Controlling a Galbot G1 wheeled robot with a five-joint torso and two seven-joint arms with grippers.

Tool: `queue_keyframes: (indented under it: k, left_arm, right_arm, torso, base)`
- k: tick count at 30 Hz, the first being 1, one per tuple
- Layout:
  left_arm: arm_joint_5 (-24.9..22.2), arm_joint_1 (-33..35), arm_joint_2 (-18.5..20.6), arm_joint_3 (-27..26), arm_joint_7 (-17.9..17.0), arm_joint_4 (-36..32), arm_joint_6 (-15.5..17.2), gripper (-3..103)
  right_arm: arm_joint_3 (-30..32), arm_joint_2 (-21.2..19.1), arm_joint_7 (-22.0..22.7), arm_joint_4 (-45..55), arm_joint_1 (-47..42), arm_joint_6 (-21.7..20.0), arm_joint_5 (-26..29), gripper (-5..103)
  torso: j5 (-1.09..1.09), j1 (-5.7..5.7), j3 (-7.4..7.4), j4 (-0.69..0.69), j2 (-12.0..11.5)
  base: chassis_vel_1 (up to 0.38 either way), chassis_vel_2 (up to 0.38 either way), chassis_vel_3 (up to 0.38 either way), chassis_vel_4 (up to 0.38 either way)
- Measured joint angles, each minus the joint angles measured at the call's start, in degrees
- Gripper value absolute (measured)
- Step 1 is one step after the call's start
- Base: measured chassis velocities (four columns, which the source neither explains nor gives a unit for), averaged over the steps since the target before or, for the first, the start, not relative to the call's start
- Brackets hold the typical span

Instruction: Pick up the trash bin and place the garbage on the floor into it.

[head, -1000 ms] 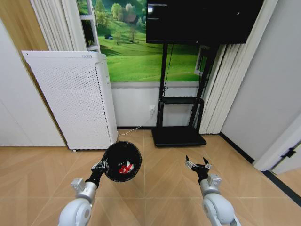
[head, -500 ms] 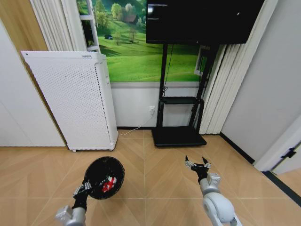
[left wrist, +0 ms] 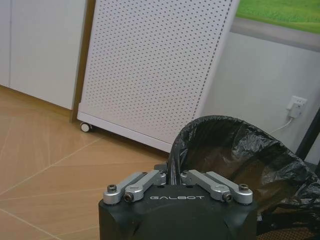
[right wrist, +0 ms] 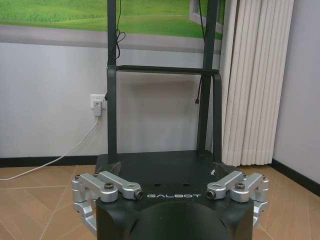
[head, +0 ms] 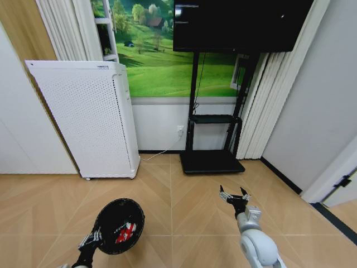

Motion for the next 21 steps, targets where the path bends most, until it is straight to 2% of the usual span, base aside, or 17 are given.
queue_keyframes:
  k: [11, 21]
  left_arm:
    - [-5.0, -1.7, 1.1, -3.3, 4.9, 6.6, -2.3, 7]
    - [-6.6, -1.9, 1.3, -4.4, 4.7, 9.8, -3.7, 7]
  right_arm:
    - [-0.4, -0.2, 0.0, -1.1, 0.5, 0.0, -0.2, 100]
    - [-0.7, -0.8, -0.1, -2.1, 1.5, 0.0, 0.1, 100]
  torso:
    - [-0.02, 0.0, 0.0, -0.01, 0.0]
    - [0.0, 0.0, 0.0, 0.0, 0.0]
  base:
    - [0.0, 0.0, 0.0, 0.0]
    - [0.0, 0.0, 0.0, 0.0]
